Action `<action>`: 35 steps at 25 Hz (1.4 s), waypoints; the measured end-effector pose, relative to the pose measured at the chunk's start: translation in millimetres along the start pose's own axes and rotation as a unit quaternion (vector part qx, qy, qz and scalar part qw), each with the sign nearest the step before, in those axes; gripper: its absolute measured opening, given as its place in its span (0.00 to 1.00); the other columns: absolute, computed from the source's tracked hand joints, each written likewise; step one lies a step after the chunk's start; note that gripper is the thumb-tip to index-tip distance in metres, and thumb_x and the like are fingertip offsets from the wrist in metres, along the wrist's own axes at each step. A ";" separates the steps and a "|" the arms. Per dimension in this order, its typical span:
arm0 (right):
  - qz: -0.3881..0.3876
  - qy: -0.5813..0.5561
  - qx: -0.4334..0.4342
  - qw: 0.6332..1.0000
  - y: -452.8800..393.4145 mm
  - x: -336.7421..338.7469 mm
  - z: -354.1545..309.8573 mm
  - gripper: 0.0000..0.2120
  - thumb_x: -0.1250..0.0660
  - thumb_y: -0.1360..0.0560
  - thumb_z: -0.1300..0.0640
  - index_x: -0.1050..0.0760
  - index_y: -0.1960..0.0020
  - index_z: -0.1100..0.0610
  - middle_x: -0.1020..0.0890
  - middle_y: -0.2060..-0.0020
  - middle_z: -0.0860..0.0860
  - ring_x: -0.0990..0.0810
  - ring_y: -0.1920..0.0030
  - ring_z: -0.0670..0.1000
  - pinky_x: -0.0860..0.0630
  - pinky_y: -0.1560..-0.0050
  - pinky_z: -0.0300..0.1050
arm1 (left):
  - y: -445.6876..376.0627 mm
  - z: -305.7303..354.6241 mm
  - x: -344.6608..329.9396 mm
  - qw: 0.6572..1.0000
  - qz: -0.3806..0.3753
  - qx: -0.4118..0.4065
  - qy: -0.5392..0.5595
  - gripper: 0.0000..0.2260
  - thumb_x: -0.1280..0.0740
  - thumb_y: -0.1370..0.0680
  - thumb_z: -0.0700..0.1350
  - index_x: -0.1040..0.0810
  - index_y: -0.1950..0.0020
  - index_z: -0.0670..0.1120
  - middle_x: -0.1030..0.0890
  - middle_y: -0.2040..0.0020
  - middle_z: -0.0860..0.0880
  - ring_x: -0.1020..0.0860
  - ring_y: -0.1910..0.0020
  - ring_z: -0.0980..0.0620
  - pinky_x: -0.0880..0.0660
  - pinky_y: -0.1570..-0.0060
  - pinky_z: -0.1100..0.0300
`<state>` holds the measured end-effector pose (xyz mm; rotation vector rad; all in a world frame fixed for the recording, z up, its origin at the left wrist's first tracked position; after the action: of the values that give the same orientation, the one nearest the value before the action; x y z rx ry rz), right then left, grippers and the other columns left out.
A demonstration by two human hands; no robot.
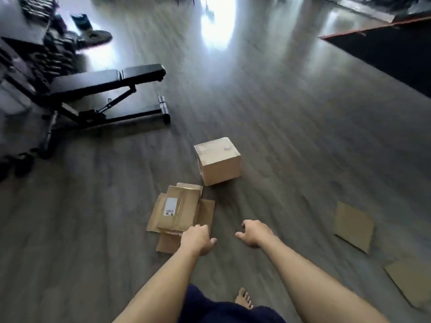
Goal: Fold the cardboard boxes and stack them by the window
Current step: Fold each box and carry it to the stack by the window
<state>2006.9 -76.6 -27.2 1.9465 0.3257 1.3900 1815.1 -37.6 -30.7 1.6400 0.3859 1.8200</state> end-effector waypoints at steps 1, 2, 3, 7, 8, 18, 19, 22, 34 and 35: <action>-0.004 0.022 0.018 1.000 -16.2 12.8 -5.6 0.24 0.39 0.23 0.39 0.27 0.33 0.51 0.21 0.36 0.52 0.23 0.37 0.56 0.26 0.43 0.48 | -8.7 -0.6 4.6 1.000 0.002 0.021 0.019 0.23 0.38 0.21 0.61 0.26 0.35 0.46 0.23 0.36 0.44 0.25 0.36 0.43 0.27 0.38 0.48; -0.009 0.048 0.032 0.998 -28.1 22.9 -12.2 0.24 0.39 0.23 0.39 0.27 0.33 0.52 0.21 0.37 0.52 0.22 0.37 0.56 0.26 0.44 0.48 | -14.8 -0.9 8.4 0.999 0.001 0.038 0.036 0.22 0.38 0.21 0.61 0.26 0.34 0.47 0.23 0.36 0.45 0.25 0.36 0.44 0.27 0.37 0.48; -0.017 0.074 0.048 0.996 -38.4 30.1 -20.3 0.24 0.39 0.23 0.40 0.27 0.34 0.53 0.21 0.38 0.53 0.22 0.38 0.57 0.26 0.46 0.48 | -19.6 -1.9 11.5 0.997 0.000 0.051 0.053 0.22 0.37 0.21 0.61 0.26 0.34 0.47 0.22 0.36 0.45 0.25 0.37 0.44 0.27 0.38 0.48; -0.031 0.133 0.126 0.983 -91.7 58.7 -70.6 0.22 0.38 0.22 0.40 0.26 0.37 0.54 0.19 0.41 0.53 0.21 0.42 0.57 0.29 0.54 0.46 | -52.0 -29.8 28.9 0.985 0.000 0.123 0.120 0.21 0.37 0.21 0.61 0.26 0.35 0.49 0.21 0.37 0.46 0.24 0.38 0.44 0.26 0.40 0.50; -0.030 0.138 0.146 0.979 -102.5 66.7 -85.8 0.22 0.38 0.22 0.40 0.26 0.36 0.53 0.19 0.40 0.53 0.21 0.42 0.57 0.28 0.53 0.46 | -61.5 -41.7 35.0 0.982 0.002 0.138 0.127 0.21 0.37 0.21 0.61 0.26 0.35 0.49 0.22 0.37 0.46 0.24 0.38 0.44 0.26 0.40 0.50; -0.067 0.252 0.235 0.936 -193.1 119.1 -170.8 0.18 0.37 0.23 0.43 0.24 0.41 0.54 0.18 0.45 0.52 0.19 0.47 0.55 0.24 0.53 0.47 | -119.4 -88.9 82.8 0.940 0.018 0.254 0.229 0.23 0.39 0.21 0.60 0.26 0.32 0.47 0.23 0.34 0.45 0.26 0.35 0.44 0.28 0.40 0.51; -0.071 0.268 0.253 0.927 -198.3 119.2 -182.5 0.17 0.37 0.22 0.44 0.24 0.41 0.54 0.18 0.45 0.53 0.19 0.47 0.56 0.24 0.53 0.47 | -119.3 -92.0 82.4 0.934 0.023 0.274 0.228 0.23 0.39 0.21 0.60 0.26 0.33 0.47 0.23 0.34 0.45 0.25 0.35 0.44 0.28 0.40 0.51; -0.092 0.305 0.317 0.893 -212.5 112.8 -226.5 0.20 0.37 0.22 0.43 0.24 0.36 0.54 0.18 0.42 0.54 0.20 0.43 0.57 0.23 0.45 0.50 | -121.8 -97.5 86.1 0.904 0.036 0.336 0.260 0.22 0.37 0.21 0.60 0.25 0.34 0.47 0.22 0.35 0.45 0.24 0.35 0.44 0.28 0.41 0.52; -0.148 0.403 0.404 0.808 -302.4 163.1 -270.0 0.25 0.38 0.23 0.44 0.26 0.32 0.57 0.21 0.37 0.56 0.22 0.38 0.58 0.24 0.41 0.47 | -149.8 -59.5 97.8 0.765 0.060 0.485 0.421 0.24 0.38 0.22 0.62 0.25 0.32 0.49 0.24 0.34 0.47 0.25 0.35 0.45 0.26 0.39 0.51; -0.147 0.398 0.404 0.811 -304.1 164.5 -272.1 0.25 0.37 0.23 0.44 0.26 0.32 0.57 0.21 0.37 0.56 0.22 0.38 0.57 0.24 0.42 0.47 | -152.9 -60.6 100.4 0.767 0.064 0.480 0.421 0.23 0.38 0.22 0.62 0.25 0.33 0.49 0.23 0.34 0.47 0.25 0.35 0.45 0.26 0.40 0.52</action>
<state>1884.5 344.1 -67.4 1.6271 1.7825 1.9708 1796.7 152.3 -57.1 1.2358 1.9011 2.6120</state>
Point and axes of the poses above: each hand's wrist, its own y-axis away from the middle knuckle, its own x-axis out of the back of the hand, z = x × y, the point moved 7 cm from there along -y, towards the middle knuckle
